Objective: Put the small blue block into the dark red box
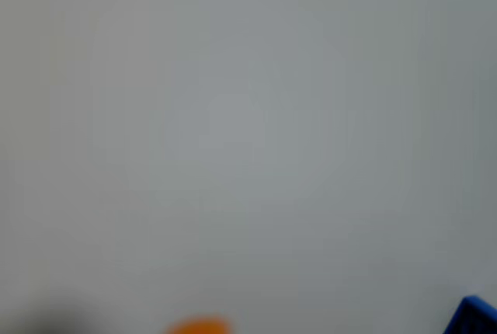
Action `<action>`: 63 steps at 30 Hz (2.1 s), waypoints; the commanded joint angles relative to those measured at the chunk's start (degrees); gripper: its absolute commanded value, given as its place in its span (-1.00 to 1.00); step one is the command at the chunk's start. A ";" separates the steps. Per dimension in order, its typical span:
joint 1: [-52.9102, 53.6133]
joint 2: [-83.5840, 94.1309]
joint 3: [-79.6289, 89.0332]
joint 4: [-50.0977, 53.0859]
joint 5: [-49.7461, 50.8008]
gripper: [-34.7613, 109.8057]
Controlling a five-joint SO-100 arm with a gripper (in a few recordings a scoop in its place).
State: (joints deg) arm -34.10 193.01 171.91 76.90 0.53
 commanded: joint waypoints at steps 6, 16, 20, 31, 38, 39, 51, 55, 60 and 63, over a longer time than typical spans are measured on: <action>0.18 0.53 0.53 0.62 0.62 -0.52; 0.18 0.53 0.53 0.62 0.53 -0.52; 0.18 0.53 0.53 0.62 0.53 -0.52; -0.44 0.79 0.53 0.70 0.26 -0.52; -1.41 1.14 0.70 0.70 -0.35 -0.52; -2.02 1.58 0.70 0.79 -0.70 -0.52; -2.90 1.76 -0.97 -1.41 7.65 -0.44; -0.44 0.18 -2.64 -4.66 9.32 -0.41; 5.89 -10.28 -11.87 -3.87 9.93 -0.39; 9.32 -22.15 -20.39 -4.75 9.40 -0.37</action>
State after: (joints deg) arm -27.33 179.65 160.40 72.86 9.40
